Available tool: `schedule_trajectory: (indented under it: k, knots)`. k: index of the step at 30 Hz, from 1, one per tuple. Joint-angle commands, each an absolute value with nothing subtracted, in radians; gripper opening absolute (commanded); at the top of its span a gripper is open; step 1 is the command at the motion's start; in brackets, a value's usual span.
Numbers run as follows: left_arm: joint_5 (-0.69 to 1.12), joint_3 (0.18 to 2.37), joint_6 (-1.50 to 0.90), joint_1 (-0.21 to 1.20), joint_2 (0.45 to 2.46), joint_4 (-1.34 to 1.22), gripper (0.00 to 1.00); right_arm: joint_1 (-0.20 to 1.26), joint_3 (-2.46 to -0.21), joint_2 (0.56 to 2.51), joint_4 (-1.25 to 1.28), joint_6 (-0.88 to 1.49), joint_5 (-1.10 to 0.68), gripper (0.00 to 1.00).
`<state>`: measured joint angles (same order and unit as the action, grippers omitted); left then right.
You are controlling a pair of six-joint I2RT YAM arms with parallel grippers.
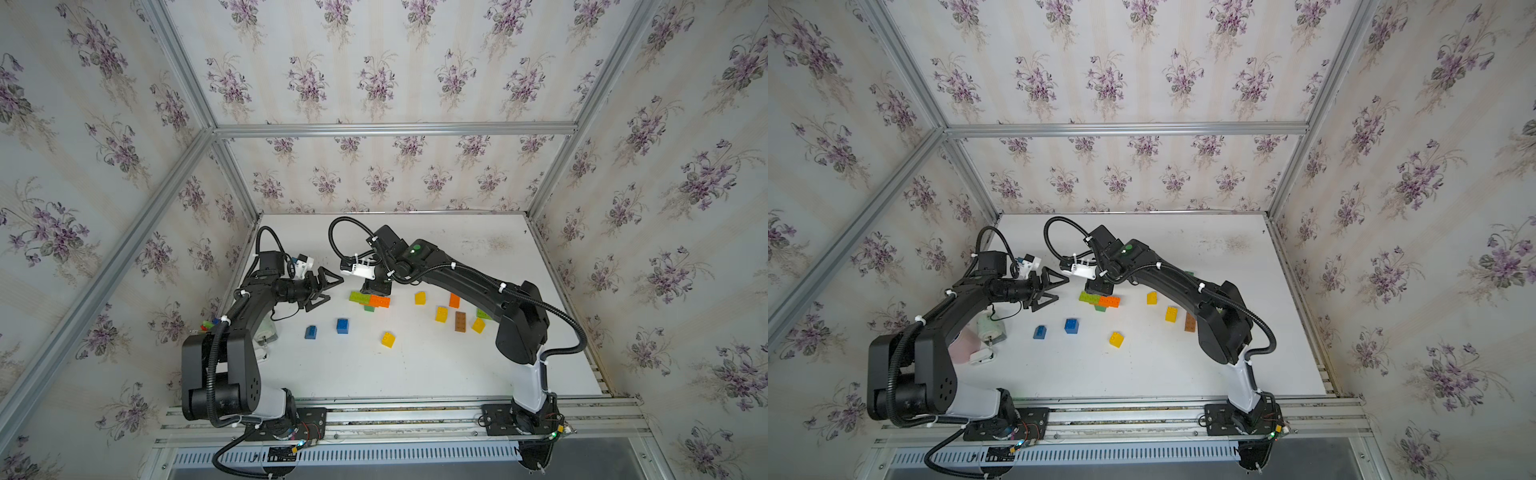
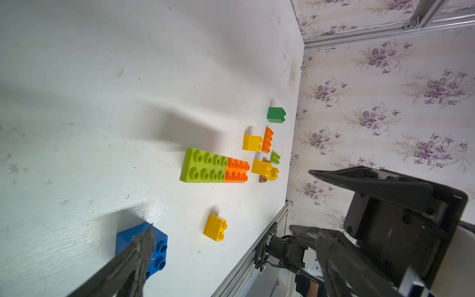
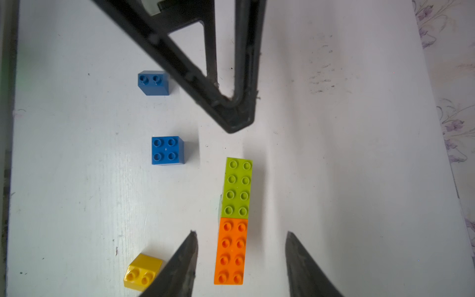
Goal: Assemble a fork with lego
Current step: Adjust the lego brick at the center of the board, then pick up the lego brick from the center of the board.
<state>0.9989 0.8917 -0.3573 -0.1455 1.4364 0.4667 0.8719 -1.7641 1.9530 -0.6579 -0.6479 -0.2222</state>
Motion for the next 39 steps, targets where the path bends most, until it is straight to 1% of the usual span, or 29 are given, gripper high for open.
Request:
schedule_trajectory:
  k: [1, 3, 9, 12, 15, 17, 18, 20, 22, 23, 24, 26, 31, 36, 38, 39]
  knots:
    - [0.944, 0.893, -0.347, -0.134, 1.386, 0.481, 1.0, 0.854, -1.678, 1.874, -0.536, -0.573, -0.252, 0.52]
    - [0.928, 0.881, -0.371, -0.122, 1.348, 0.455, 1.0, 0.836, -1.623, 1.826, -0.506, -0.522, -0.281, 0.5]
    - [0.884, 0.891, -0.358, -0.091, 1.295, 0.502, 1.0, 0.833, -1.452, 1.692, -0.509, -0.468, -0.395, 0.51]
    - [0.862, 0.893, -0.35, -0.077, 1.277, 0.526, 1.0, 0.839, -1.393, 1.649, -0.507, -0.411, -0.431, 0.5]
    - [0.838, 0.889, -0.354, -0.074, 1.251, 0.541, 1.0, 0.843, -1.367, 1.644, -0.519, -0.313, -0.425, 0.51]
    - [0.837, 0.875, -0.364, -0.074, 1.226, 0.532, 1.0, 0.853, -1.356, 1.656, -0.525, -0.262, -0.376, 0.53]
    - [0.839, 0.868, -0.367, -0.074, 1.212, 0.528, 1.0, 0.86, -1.327, 1.652, -0.495, -0.229, -0.33, 0.56]
    - [0.836, 0.864, -0.367, -0.074, 1.196, 0.536, 1.0, 0.88, -1.258, 1.627, -0.428, -0.186, -0.301, 0.62]
    - [0.833, 0.858, -0.364, -0.074, 1.179, 0.546, 1.0, 0.907, -1.204, 1.603, -0.365, -0.131, -0.25, 0.75]
    - [0.835, 0.852, -0.364, -0.075, 1.173, 0.546, 1.0, 0.92, -1.185, 1.596, -0.342, -0.107, -0.231, 0.85]
    - [0.835, 0.847, -0.368, -0.075, 1.167, 0.544, 1.0, 0.932, -1.172, 1.593, -0.329, -0.087, -0.221, 1.0]
    - [0.834, 0.834, -0.371, -0.075, 1.157, 0.535, 1.0, 0.957, -1.151, 1.585, -0.297, -0.072, -0.228, 1.0]
    - [0.837, 0.822, -0.37, -0.075, 1.152, 0.532, 1.0, 0.995, -1.095, 1.568, -0.189, -0.072, -0.365, 1.0]
    - [0.826, 0.82, -0.364, -0.076, 1.141, 0.529, 1.0, 1.004, -1.146, 1.65, -0.22, -0.092, -0.426, 0.75]
    - [0.816, 0.823, -0.363, -0.076, 1.14, 0.532, 1.0, 1.018, -1.171, 1.693, -0.245, -0.116, -0.434, 0.7]
    - [0.813, 0.824, -0.362, -0.076, 1.14, 0.536, 1.0, 1.026, -1.181, 1.712, -0.251, -0.122, -0.428, 0.69]
